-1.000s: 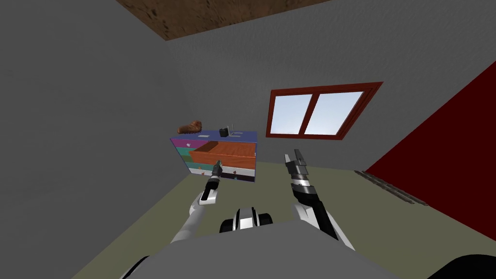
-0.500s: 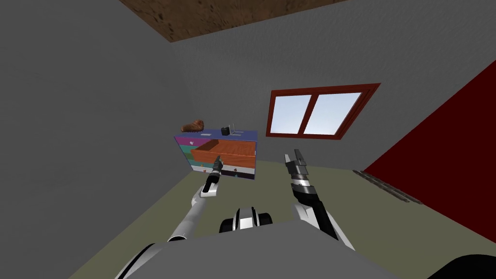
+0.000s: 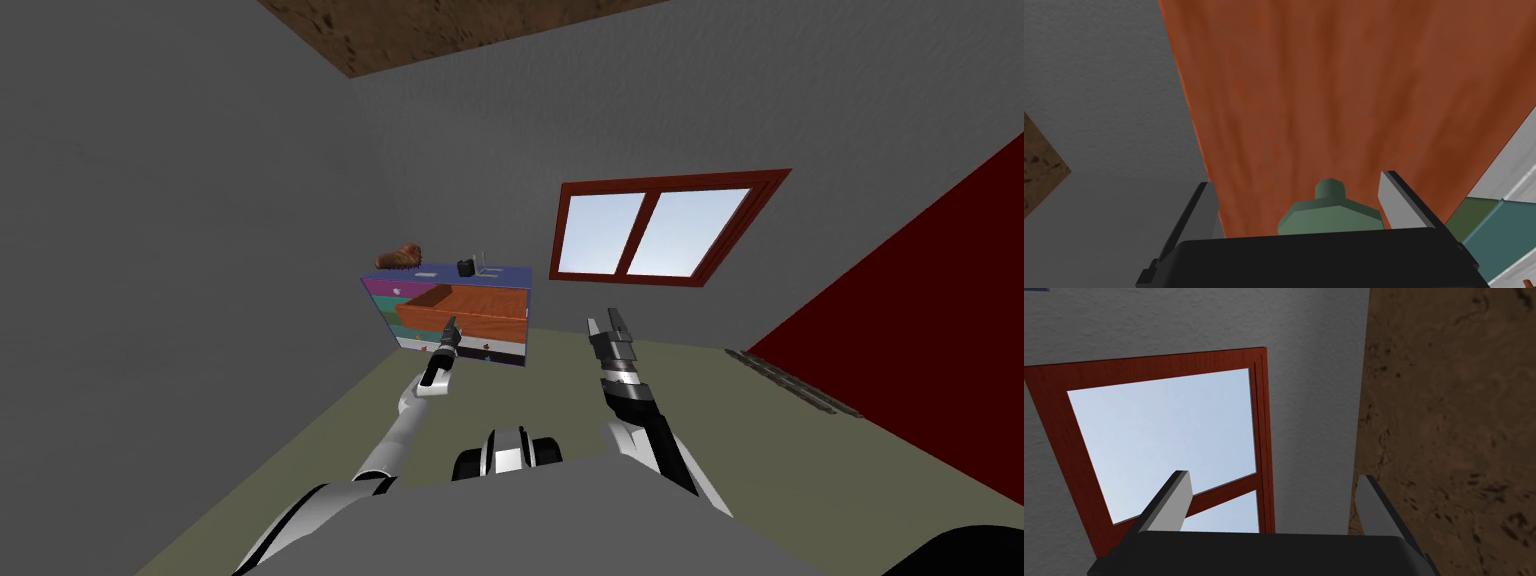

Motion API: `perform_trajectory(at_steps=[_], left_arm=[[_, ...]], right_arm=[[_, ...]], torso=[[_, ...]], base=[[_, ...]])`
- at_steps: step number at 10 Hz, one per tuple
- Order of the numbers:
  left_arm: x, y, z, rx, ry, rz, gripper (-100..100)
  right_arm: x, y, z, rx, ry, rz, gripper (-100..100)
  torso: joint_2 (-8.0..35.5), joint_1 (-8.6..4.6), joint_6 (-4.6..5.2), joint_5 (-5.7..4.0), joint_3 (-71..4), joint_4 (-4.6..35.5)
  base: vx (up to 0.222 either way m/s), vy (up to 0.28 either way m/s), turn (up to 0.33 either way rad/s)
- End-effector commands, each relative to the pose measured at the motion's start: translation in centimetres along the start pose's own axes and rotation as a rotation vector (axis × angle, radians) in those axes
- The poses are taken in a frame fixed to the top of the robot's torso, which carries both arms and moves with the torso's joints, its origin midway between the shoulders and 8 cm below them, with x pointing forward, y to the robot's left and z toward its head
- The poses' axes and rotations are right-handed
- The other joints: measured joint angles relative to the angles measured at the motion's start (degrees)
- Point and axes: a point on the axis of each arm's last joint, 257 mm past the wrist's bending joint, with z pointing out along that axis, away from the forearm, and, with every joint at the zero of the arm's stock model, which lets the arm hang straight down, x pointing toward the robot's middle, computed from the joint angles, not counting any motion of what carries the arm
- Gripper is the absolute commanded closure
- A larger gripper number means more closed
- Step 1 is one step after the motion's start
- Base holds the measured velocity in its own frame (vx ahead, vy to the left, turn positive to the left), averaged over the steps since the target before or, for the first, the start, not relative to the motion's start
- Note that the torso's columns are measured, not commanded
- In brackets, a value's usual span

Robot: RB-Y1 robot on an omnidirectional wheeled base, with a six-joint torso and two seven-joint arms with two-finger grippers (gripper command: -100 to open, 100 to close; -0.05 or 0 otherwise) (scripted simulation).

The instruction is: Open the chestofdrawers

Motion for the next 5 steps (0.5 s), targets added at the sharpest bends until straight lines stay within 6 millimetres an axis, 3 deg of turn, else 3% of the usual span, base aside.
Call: perform_trajectory(at_steps=[1, 5], left_arm=[[-0.09, 0.34, -0.16, -0.007, -0.002, 0.0, 0], [-0.3, 0.94, -0.44, -0.021, -0.006, 0.0, 0]], right_arm=[[0.0, 0.0, 0.0, 0.0, 0.0, 0.0, 0], [0.0, 0.0, 0.0, 0.0, 0.0, 0.0, 0]], torso=[[-0.14, 0.03, 0.02, 0.03, -0.1, -0.09], [-0.35, 0.13, 0.03, 0.13, -0.23, -0.31]], base=[[0.0, 0.0, 0.0], [0.0, 0.0, 0.0]])
